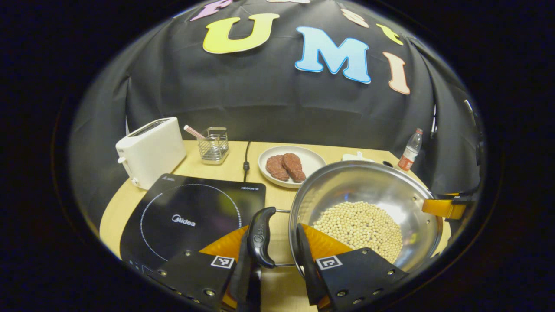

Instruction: First push the handle of the pot to place it horizontally, then grasp the pot with both hands and set it on the induction cooktop.

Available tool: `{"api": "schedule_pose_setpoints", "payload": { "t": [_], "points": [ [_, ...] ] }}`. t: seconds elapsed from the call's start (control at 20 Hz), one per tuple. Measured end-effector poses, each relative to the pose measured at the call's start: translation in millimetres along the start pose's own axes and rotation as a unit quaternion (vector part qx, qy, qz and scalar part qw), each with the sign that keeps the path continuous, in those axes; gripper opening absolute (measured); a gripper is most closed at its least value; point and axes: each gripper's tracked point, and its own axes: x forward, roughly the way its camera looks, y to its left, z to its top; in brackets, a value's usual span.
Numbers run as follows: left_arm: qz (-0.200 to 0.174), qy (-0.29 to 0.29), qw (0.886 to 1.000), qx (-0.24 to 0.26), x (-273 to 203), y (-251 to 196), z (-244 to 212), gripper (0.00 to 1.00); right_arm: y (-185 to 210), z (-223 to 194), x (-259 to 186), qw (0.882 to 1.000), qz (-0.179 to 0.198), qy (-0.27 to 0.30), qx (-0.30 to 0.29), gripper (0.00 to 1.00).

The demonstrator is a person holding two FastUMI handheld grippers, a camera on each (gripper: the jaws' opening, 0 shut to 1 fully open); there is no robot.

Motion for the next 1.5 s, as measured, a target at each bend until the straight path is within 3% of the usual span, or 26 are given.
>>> {"api": "schedule_pose_setpoints", "payload": {
  "t": [0.05,0.6,0.7,1.05,1.1,1.15,1.2,1.25,1.3,1.4,1.5],
  "points": [
    [0.002,-0.001,1.0,-0.001,-2,7,1,0.53,6,1,-1,1.0,0.001,-0.002,-0.002,0.51],
    [0.027,-0.009,1.0,0.001,-18,87,10,0.57,80,6,-3,1.0,0.024,-0.007,0.004,0.47],
    [0.028,-0.011,1.0,0.002,-19,99,12,0.57,91,6,-3,1.0,0.027,-0.006,0.009,0.5],
    [0.03,-0.01,0.999,0.006,-21,142,16,0.57,129,7,-3,1.0,0.027,-0.002,0.014,0.47],
    [0.03,-0.01,0.999,0.007,-19,150,17,0.57,134,7,-3,1.0,0.026,-0.002,0.014,0.51],
    [0.029,-0.01,0.999,0.006,-19,157,18,0.57,140,8,-3,1.0,0.026,-0.002,0.014,0.47],
    [0.029,-0.009,1.0,0.006,-18,165,18,0.53,146,8,-4,1.0,0.025,-0.003,0.014,0.51],
    [0.028,-0.01,1.0,0.006,-18,172,18,0.57,152,9,-3,1.0,0.025,-0.003,0.014,0.47],
    [0.028,-0.01,1.0,0.007,-15,178,19,0.53,159,8,-3,1.0,0.025,-0.003,0.015,0.5],
    [0.029,-0.008,1.0,0.008,-14,192,20,0.57,172,9,-3,1.0,0.026,-0.001,0.017,0.5],
    [0.03,-0.009,0.999,0.009,-13,207,20,0.53,184,9,-2,0.999,0.028,-0.002,0.017,0.47]
  ]
}}
